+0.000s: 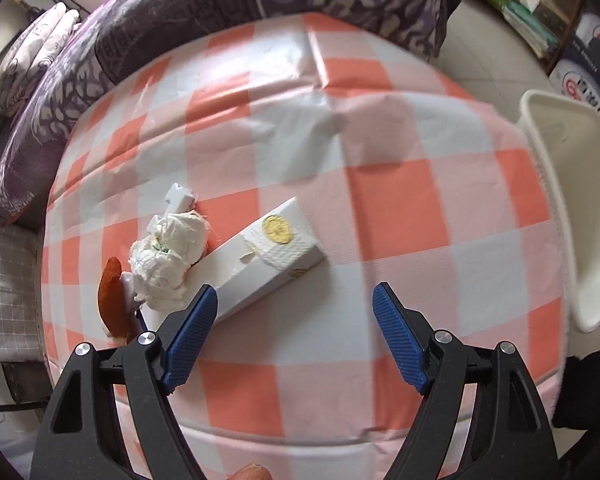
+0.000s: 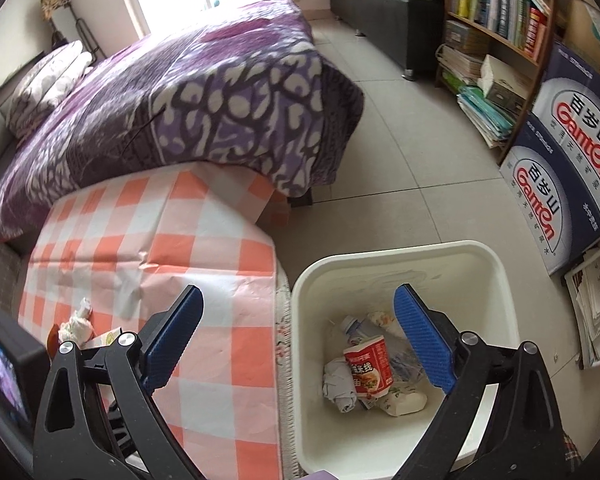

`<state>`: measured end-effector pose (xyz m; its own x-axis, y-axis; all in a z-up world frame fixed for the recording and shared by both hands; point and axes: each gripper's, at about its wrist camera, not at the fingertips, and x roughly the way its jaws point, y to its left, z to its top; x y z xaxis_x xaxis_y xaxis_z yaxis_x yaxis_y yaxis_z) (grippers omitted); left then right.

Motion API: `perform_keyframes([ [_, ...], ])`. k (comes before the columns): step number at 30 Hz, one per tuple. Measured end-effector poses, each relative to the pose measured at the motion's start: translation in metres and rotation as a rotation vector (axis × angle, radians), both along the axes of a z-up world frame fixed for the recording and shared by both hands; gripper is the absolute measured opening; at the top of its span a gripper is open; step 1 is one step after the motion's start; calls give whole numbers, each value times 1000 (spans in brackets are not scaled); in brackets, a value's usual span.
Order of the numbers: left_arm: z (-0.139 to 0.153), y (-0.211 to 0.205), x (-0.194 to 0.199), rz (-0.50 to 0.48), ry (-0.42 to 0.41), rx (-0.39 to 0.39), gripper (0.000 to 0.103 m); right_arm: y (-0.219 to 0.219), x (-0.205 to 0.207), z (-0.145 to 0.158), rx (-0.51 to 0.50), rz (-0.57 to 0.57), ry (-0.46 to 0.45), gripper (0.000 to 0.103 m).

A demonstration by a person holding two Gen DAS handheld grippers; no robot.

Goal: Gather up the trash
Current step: 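Grasp the white box with blue end with the left gripper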

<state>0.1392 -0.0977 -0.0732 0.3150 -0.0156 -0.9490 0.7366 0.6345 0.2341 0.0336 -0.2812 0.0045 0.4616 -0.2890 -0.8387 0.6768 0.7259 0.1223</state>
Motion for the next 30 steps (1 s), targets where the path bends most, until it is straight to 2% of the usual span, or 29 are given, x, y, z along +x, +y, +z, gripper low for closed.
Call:
perform_keyframes([
  [3, -5, 5, 9, -27, 2, -5, 80, 11, 10, -3, -10, 35, 19, 92],
  [5, -7, 11, 18, -26, 41, -26, 84, 17, 16, -5, -18, 52, 28, 93],
  [8, -10, 21, 30, -10, 48, -45, 90, 25, 23, -7, -26, 70, 36, 95],
  [11, -10, 33, 39, 29, 84, -89, 89, 32, 31, -11, -21, 94, 48, 95],
  [12, -9, 36, 39, 26, 88, -98, 86, 35, 33, -11, -24, 101, 52, 95],
  [14, -6, 37, 33, -4, 96, -122, 64, 40, 36, -13, -25, 112, 55, 95],
  [15, -4, 39, 29, -14, 89, -119, 59, 42, 38, -13, -24, 116, 55, 95],
  [16, -2, 40, 25, -20, 85, -116, 46, 44, 40, -13, -22, 117, 54, 95],
  [17, -1, 42, 22, -22, 88, -120, 39, 46, 42, -14, -18, 118, 53, 95],
  [21, 7, 54, 11, 3, 135, -177, 25, 55, 50, -16, -2, 122, 51, 95],
  [24, 16, 68, 8, 38, 160, -232, 11, 64, 56, -18, 5, 138, 50, 95],
  [30, 29, 100, 12, 133, 219, -328, 10, 86, 72, -26, 14, 171, 60, 95],
])
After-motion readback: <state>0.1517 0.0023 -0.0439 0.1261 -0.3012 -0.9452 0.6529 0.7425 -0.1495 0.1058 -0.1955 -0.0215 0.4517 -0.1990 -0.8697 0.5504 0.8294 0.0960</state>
